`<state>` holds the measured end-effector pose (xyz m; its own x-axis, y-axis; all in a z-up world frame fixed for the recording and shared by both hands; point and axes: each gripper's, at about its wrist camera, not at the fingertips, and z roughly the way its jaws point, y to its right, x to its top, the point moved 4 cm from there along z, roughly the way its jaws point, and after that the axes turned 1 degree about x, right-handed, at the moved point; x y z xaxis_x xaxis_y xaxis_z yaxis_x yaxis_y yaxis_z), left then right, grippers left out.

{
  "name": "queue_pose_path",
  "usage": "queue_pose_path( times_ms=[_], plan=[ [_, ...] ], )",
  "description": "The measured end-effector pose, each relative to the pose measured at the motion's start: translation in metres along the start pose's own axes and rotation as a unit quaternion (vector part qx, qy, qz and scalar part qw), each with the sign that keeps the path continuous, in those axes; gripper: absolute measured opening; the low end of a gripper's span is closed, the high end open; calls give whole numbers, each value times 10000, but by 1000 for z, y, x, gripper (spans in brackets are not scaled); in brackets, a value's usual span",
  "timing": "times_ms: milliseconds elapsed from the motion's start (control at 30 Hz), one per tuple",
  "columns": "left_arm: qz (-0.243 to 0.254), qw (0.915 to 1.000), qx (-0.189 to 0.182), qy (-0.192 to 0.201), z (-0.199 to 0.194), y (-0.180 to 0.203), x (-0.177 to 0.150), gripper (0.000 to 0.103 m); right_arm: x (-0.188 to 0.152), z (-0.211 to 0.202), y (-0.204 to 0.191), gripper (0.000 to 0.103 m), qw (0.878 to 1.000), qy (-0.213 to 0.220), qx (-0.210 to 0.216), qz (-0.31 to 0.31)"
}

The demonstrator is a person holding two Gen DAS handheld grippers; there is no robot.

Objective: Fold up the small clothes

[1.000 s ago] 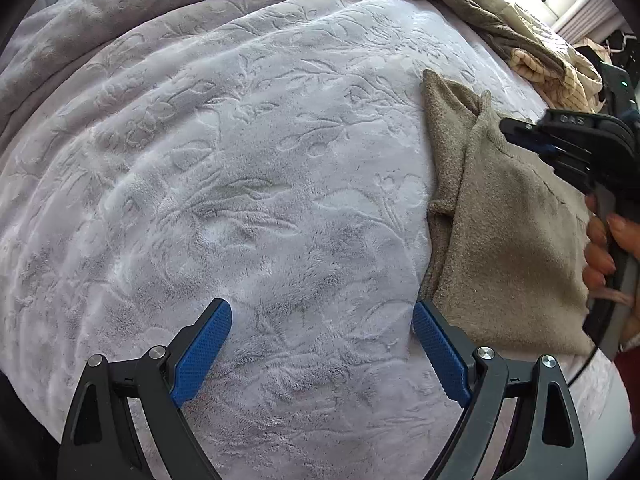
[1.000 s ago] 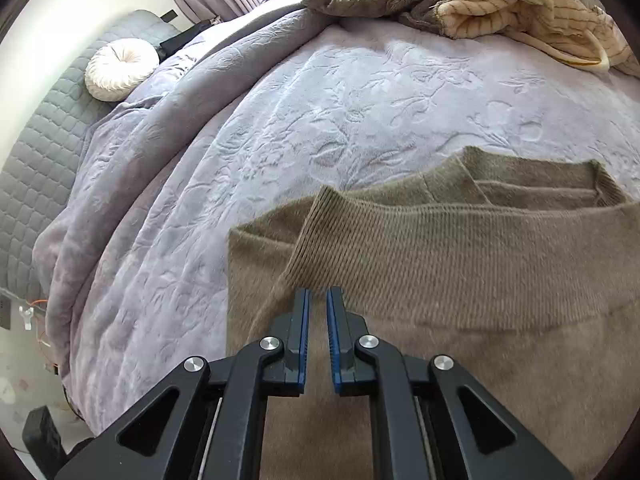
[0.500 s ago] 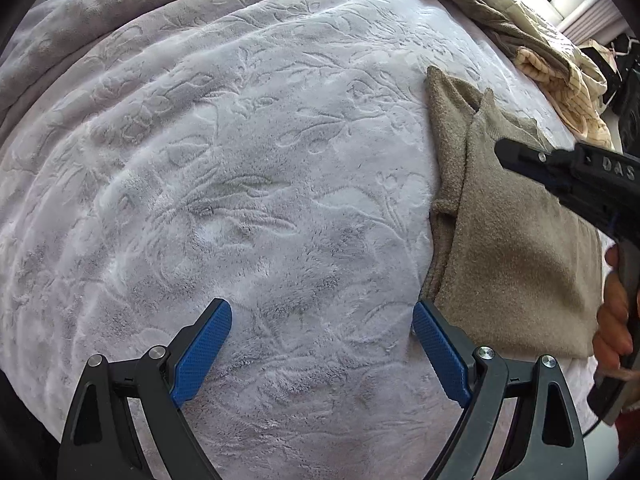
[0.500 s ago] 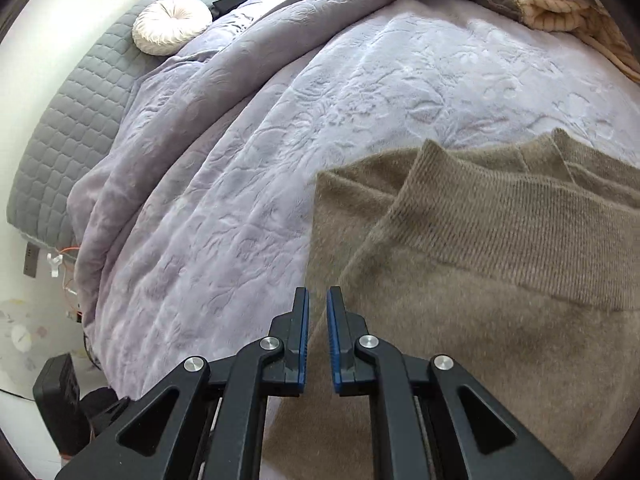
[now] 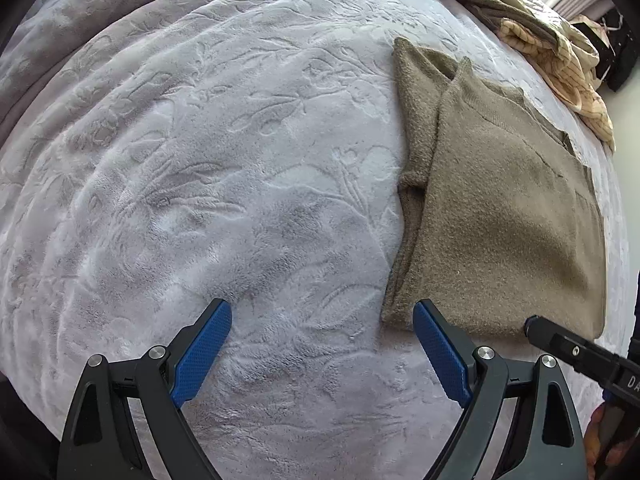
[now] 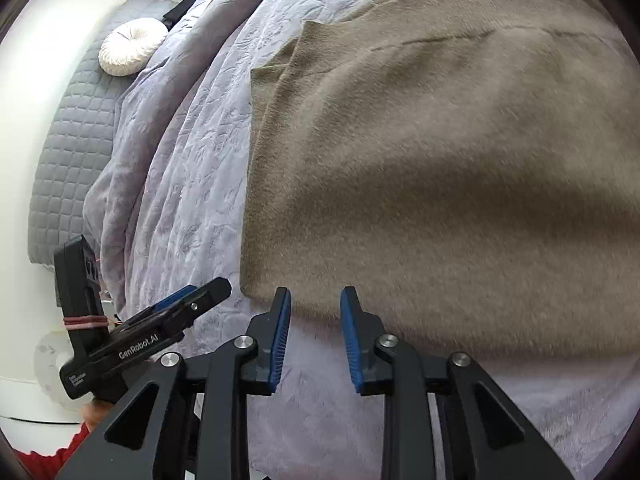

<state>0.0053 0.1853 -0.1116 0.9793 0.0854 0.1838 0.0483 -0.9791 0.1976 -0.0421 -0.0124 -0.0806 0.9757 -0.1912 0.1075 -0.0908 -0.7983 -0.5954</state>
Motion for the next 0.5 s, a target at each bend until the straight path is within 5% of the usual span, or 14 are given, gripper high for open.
queue_pose_path(
  times_ms=[400, 500],
  plan=[
    [456, 9987, -20, -230, 11, 41, -12, 92, -41, -7, 48, 37, 9914, 254, 548, 1158],
    [470, 9988, -67, -145, 11, 50, -11, 100, -41, -7, 49, 37, 9902, 311, 615, 1217]
  ],
)
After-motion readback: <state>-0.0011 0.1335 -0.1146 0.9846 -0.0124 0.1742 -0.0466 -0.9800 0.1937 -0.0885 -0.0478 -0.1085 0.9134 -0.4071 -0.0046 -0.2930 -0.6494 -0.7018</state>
